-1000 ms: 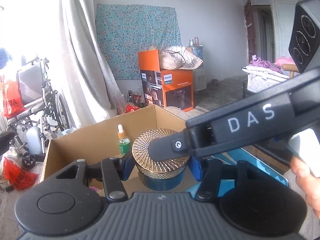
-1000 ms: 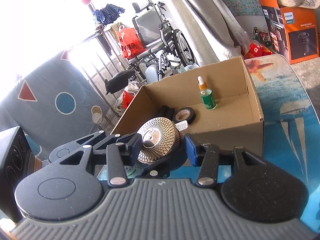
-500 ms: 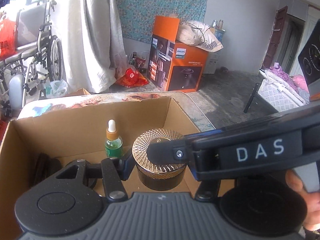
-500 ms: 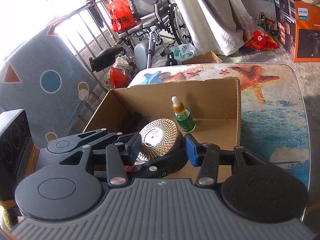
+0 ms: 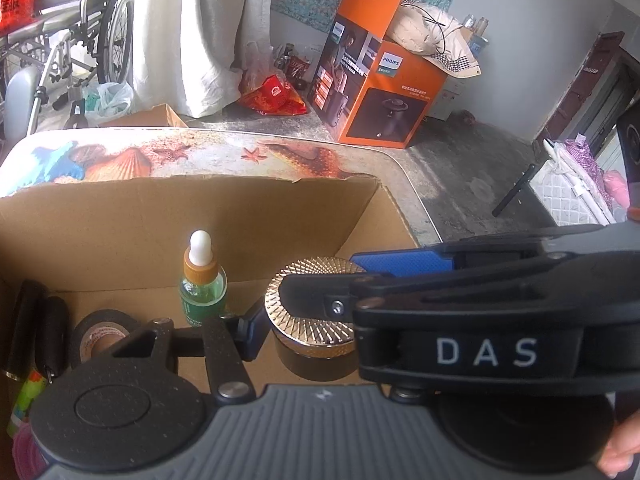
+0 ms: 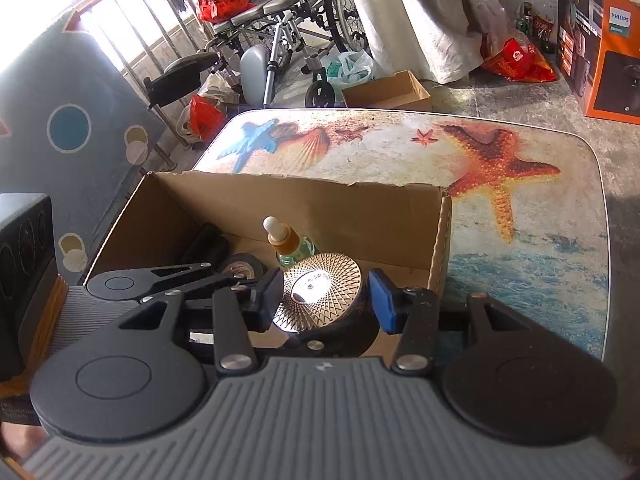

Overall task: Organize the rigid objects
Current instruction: 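Carry the gold-lidded jar into the box and open the right gripper, then move the right gripper to the white supplement bottle and grasp it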

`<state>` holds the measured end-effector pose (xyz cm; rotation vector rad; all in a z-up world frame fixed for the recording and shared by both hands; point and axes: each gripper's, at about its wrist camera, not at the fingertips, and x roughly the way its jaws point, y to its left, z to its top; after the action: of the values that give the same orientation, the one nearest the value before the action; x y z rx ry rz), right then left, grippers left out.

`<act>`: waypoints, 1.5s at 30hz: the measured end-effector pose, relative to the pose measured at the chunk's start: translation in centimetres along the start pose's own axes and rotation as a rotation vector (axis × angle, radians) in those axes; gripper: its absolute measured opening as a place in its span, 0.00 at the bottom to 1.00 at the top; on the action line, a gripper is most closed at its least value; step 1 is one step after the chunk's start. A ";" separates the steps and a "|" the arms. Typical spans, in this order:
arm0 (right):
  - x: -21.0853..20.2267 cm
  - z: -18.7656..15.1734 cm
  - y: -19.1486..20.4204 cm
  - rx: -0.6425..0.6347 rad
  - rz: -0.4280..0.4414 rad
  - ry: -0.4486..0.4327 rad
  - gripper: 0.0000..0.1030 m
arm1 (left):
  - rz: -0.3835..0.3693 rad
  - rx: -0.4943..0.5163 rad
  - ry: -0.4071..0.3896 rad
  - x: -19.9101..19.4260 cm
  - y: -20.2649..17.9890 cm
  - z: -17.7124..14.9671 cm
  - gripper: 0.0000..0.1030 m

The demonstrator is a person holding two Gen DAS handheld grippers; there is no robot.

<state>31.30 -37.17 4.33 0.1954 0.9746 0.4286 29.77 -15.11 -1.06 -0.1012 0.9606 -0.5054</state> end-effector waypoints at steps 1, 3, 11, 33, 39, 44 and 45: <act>0.2 0.1 0.1 -0.014 -0.004 -0.001 0.43 | -0.006 -0.017 0.012 0.2 0.2 0.1 0.55; 0.5 0.2 0.3 -0.035 -0.017 -0.002 0.43 | -0.008 -0.042 0.027 0.6 0.6 0.1 0.57; 0.8 0.1 0.6 -0.060 -0.034 -0.023 0.43 | -0.026 -0.061 0.019 0.2 0.8 -0.2 0.57; -14.8 -12.4 5.4 0.113 0.047 -0.374 0.58 | -0.081 0.167 -0.209 -13.7 -3.0 -7.5 0.88; -17.8 -18.1 8.0 0.172 0.075 -0.454 0.70 | -0.047 0.221 -0.233 -17.2 -3.0 -11.7 0.97; -18.5 -21.7 9.5 0.222 0.117 -0.456 0.73 | 0.008 0.222 -0.222 -19.0 -1.6 -14.9 0.98; -18.3 -22.2 9.8 0.230 0.126 -0.450 0.74 | 0.016 0.214 -0.222 -19.4 -1.2 -15.5 0.98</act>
<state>1.34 -36.99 9.39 0.5397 0.5678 0.3655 7.80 -5.23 5.07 0.0423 0.6859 -0.5663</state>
